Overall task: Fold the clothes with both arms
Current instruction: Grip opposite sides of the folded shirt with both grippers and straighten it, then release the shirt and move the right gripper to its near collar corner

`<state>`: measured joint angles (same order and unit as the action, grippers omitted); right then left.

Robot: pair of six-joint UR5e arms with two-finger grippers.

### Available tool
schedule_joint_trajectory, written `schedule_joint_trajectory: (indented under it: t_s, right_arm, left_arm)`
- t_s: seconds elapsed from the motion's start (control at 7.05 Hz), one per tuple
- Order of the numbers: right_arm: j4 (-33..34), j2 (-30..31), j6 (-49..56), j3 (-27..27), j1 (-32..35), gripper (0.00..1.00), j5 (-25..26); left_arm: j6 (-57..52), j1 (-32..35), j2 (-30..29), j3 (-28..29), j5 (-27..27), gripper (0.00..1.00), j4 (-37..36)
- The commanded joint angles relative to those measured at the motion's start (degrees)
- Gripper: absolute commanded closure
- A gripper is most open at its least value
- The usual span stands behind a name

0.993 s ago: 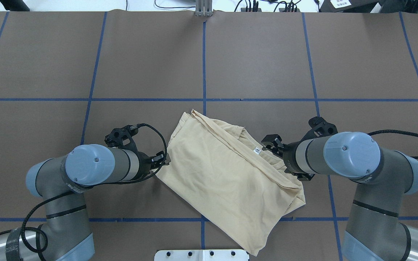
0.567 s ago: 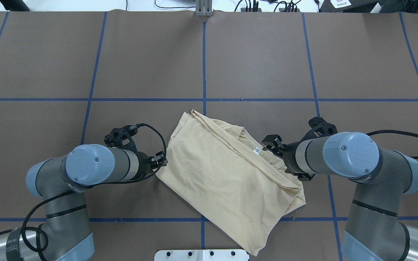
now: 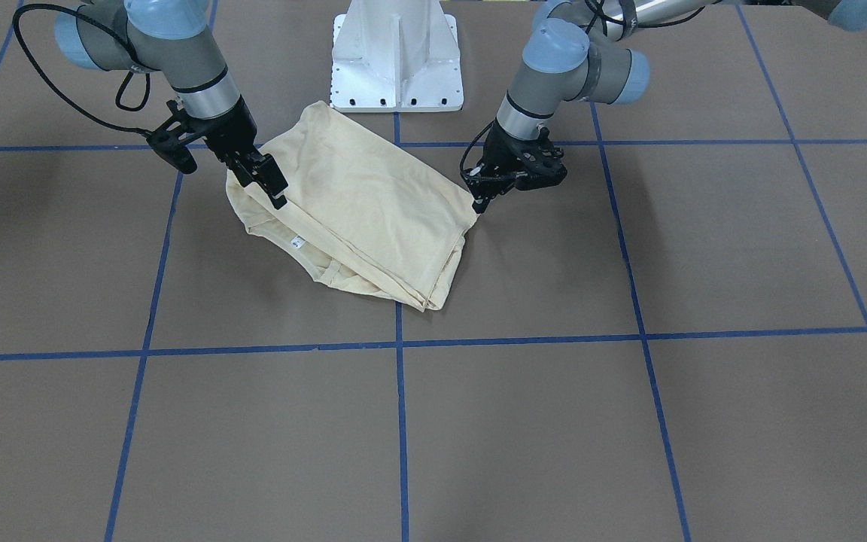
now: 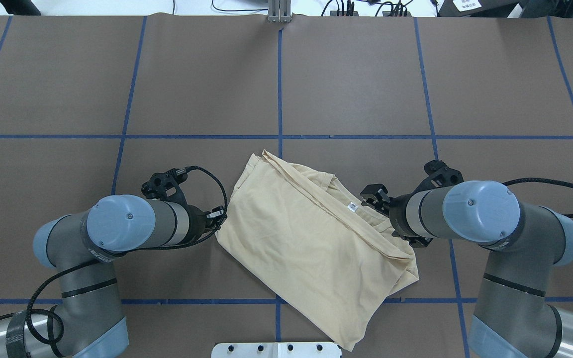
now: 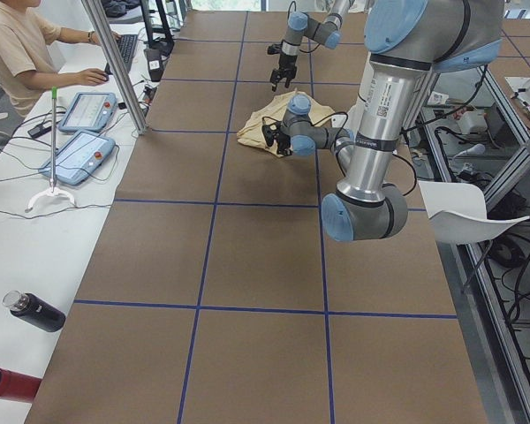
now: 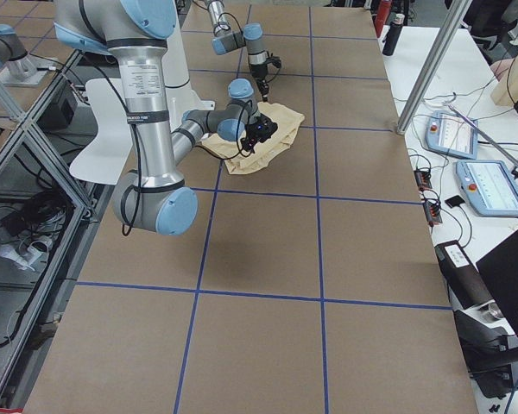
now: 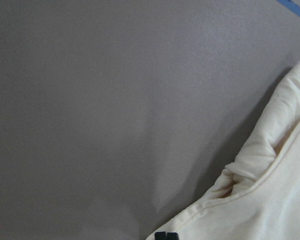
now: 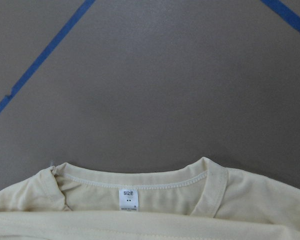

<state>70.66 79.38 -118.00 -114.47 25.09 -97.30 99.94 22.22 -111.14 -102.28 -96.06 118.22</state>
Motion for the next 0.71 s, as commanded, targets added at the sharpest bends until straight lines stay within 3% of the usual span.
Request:
schedule_joint_trajectory:
  t_s: [0.0, 0.14, 0.43, 0.57]
  right_arm:
    - [0.0, 0.2, 1.0, 0.2, 0.4, 0.00, 0.0]
    - [0.0, 0.3, 1.0, 0.2, 0.4, 0.00, 0.0]
    - [0.1, 0.3, 1.0, 0.2, 0.4, 0.00, -0.1]
    - [0.1, 0.3, 0.9, 0.2, 0.5, 0.00, -0.1]
  left_arm:
    - [-4.3, 5.2, -1.3, -0.5, -0.4, 1.00, 0.3]
    - [-7.4, 10.6, -4.7, 1.5, -0.6, 1.00, 0.3]
    - [-10.7, 17.5, -10.8, 12.3, -0.7, 1.00, 2.1]
    - [-11.1, 19.1, -13.5, 18.6, -0.5, 1.00, 7.5]
